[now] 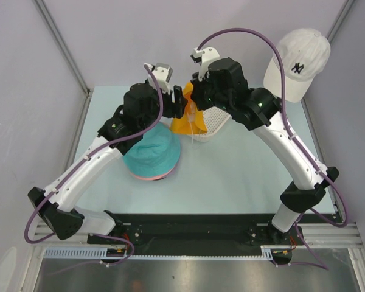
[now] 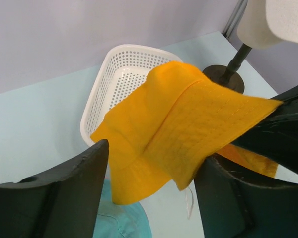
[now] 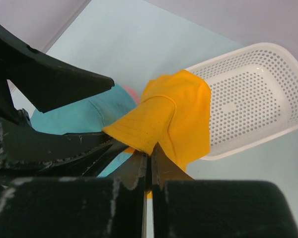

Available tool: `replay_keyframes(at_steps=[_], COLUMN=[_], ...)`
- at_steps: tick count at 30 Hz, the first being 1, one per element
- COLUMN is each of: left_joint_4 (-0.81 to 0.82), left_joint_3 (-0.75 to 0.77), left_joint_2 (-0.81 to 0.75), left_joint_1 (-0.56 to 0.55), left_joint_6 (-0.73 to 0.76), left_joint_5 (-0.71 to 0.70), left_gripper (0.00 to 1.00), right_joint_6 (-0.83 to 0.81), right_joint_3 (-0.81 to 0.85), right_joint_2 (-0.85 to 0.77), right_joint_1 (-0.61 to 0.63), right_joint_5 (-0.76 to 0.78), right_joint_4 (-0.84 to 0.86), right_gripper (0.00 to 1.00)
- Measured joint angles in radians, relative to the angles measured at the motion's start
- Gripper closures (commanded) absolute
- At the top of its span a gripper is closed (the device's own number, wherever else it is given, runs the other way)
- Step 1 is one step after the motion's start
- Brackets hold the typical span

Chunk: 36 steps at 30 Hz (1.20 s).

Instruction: Stack the hats

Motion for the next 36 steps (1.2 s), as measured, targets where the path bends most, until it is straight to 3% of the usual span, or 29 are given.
replay_keyframes(at_steps=[2,4,5,8,10,15,18,22,28,36], left_joint_4=[-0.004,-0.006,-0.005,0.006,0.02,0.04,0.029,0.007,-0.001,-0.005], left_joint_3=[-0.009,-0.011,-0.012,-0.014,-0.015,-0.011,0.014,0.027,0.033,0.132], left_joint_2=[0.0,0.001,0.001,0.002,0.006,0.027,0.051,0.056,0.05,0.079], left_joint_1=[-0.001,-0.002,-0.002,-0.002,-0.002,-0.008,-0.011,-0.01,-0.007,-0.005], left_joint_6=[-0.01,-0.023,-0.027,-0.036,-0.04,-0.007,0.048,0.138,0.243,0.346], left_joint_5=[-0.002,-0.002,0.0,0.018,0.026,0.031,0.024,0.035,0.049,0.038], left_gripper=[0.37,0.5,0.64,0.93,1.0,1.0,0.99,1.0,1.0,1.0], right_joint_6=[0.003,0.005,0.006,0.01,0.01,-0.003,-0.013,-0.021,-0.02,0.013], right_joint_3=[-0.001,-0.002,-0.003,-0.016,-0.033,-0.08,-0.115,-0.222,-0.358,-0.372], right_joint_2=[-0.005,-0.014,-0.019,-0.043,-0.061,-0.09,-0.096,-0.137,-0.201,-0.219], right_joint_1=[0.001,0.001,0.001,0.002,0.001,0.0,-0.026,-0.122,-0.288,-0.319], right_joint_5=[0.004,0.008,0.01,0.019,0.031,0.071,0.093,0.117,0.137,-0.002], right_joint_4=[-0.001,-0.002,-0.002,-0.001,0.001,0.0,0.002,0.024,0.041,0.098], right_gripper=[1.0,1.0,1.0,1.0,1.0,0.94,0.84,0.68,0.55,0.28])
